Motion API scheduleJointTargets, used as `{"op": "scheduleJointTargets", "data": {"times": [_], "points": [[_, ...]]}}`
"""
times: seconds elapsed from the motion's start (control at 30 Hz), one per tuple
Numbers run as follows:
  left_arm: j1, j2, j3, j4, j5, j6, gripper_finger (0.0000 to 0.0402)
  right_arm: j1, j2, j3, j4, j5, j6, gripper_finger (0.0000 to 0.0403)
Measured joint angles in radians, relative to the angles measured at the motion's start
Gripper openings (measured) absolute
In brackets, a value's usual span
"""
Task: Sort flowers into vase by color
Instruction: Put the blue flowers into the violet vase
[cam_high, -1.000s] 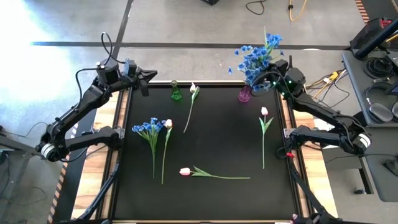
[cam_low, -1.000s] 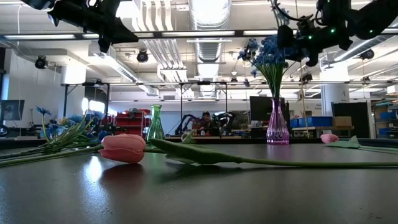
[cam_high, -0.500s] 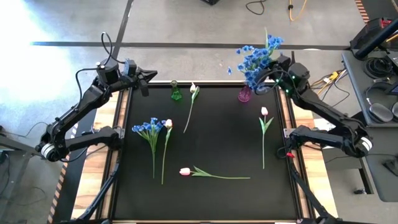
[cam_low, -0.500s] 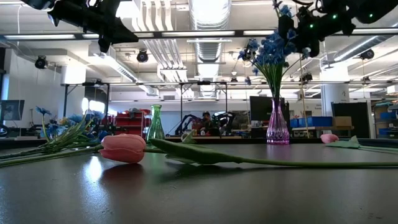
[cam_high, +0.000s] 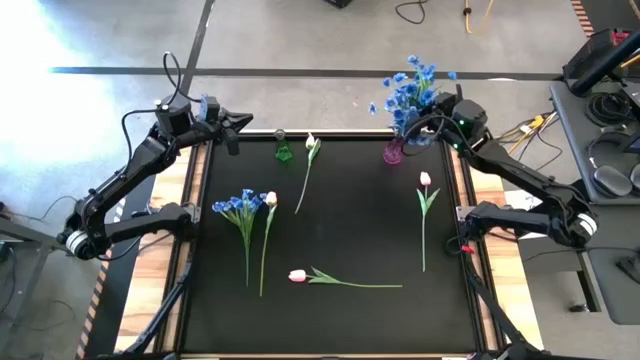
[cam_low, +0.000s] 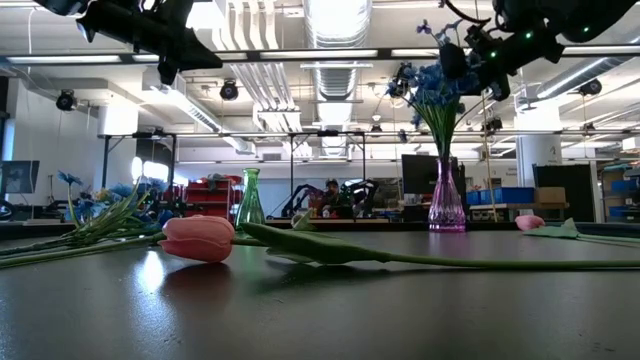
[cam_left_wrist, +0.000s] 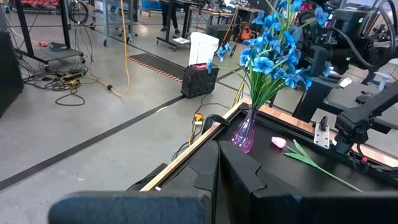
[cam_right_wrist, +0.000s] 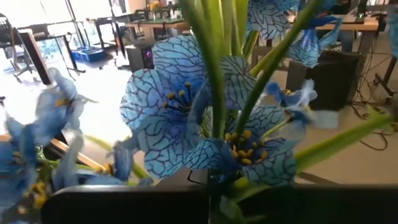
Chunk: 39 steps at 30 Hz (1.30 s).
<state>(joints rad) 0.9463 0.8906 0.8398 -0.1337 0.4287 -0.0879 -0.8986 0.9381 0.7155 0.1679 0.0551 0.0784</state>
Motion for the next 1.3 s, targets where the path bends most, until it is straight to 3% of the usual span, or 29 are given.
{"op": "scheduleJointTargets", "data": {"times": [0.53, 0.73, 1.0, 1.17, 1.3], "points": [[0.000, 0.000, 0.000, -0.003, 0.001, 0.000, 0.0000, 0.021, 0.024, -0.001, -0.035, -0.009, -0.013, 0.0022], [0.000, 0.000, 0.000, -0.004, 0.008, 0.000, 0.0000, 0.043, 0.010, 0.022, -0.070, -0.002, -0.011, 0.0071], [0.000, 0.000, 0.000, -0.003, 0.008, 0.000, 0.0000, 0.043, 0.002, 0.162, -0.219, -0.002, -0.010, 0.0151], [0.000, 0.000, 0.000, -0.002, 0.008, 0.000, 0.0000, 0.043, 0.007, 0.261, -0.333, -0.002, -0.015, 0.0167], [0.000, 0.000, 0.000, -0.002, 0.009, 0.000, 0.0000, 0.043, 0.007, 0.282, -0.371, -0.001, -0.026, 0.0153]]}}
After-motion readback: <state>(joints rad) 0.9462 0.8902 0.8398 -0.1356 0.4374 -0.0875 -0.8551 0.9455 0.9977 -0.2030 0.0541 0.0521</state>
